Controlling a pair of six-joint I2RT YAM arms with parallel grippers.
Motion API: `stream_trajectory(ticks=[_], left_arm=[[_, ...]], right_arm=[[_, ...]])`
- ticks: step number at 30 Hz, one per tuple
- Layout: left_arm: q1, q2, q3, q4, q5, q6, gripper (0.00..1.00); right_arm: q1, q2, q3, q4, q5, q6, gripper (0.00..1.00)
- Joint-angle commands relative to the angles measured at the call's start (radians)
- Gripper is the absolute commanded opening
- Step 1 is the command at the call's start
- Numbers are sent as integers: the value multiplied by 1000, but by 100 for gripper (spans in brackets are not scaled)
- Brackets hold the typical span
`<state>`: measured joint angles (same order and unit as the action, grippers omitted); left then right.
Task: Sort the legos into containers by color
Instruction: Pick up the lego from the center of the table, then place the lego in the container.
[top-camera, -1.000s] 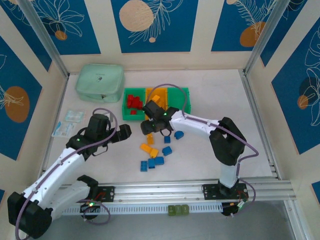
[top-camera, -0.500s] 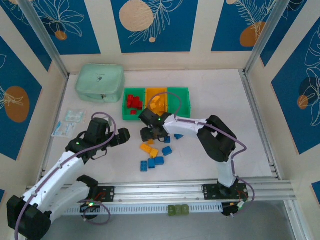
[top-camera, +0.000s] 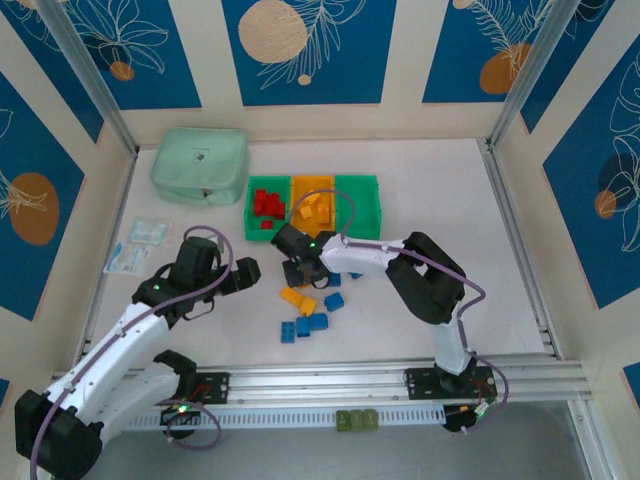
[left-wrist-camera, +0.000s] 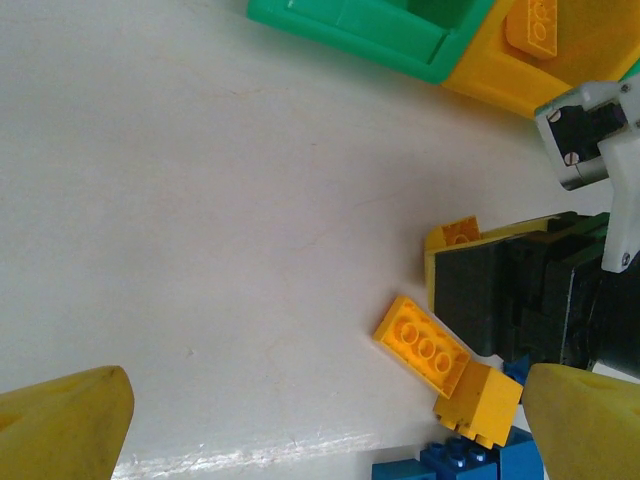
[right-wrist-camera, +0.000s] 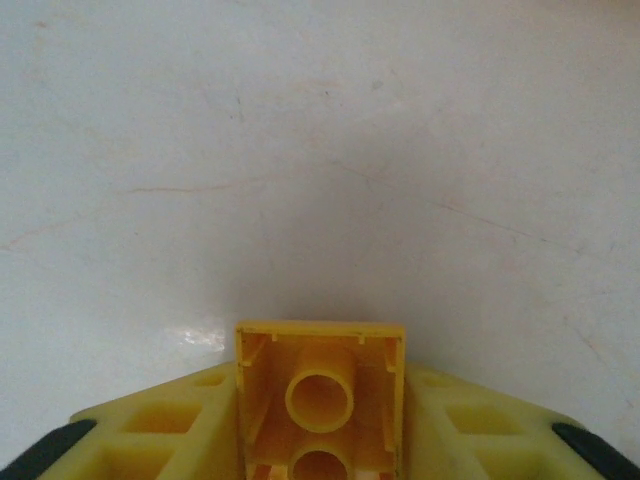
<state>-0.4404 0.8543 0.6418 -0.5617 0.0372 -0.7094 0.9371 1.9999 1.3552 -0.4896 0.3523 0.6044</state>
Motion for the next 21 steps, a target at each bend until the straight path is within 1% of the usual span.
stream_trajectory(ticks=[1,6,10,14,16,19,21], left_arm=[[11,3,8,2,17,-2,99],[11,22,47,0,22,18,99],[11,54,81,10,25,35,99],[11,93,114,40,43,46,99],[11,114,134,48,46,50,99],[11,145,162,61,44,57,99],[11,164,178,73,47,62,99]], right_arm=[[5,-33,4,15,13,-17,36],[-8,-109,12,12,34,-56,34],[-46,-135,36,20,54,-112,34],[-111,-111,109,13,75,-162,34],[-144,-95,133,42,85,-186,34],[-197,-34,223,32,68,-198,34],[-221,11,288,26,78,-216,35]])
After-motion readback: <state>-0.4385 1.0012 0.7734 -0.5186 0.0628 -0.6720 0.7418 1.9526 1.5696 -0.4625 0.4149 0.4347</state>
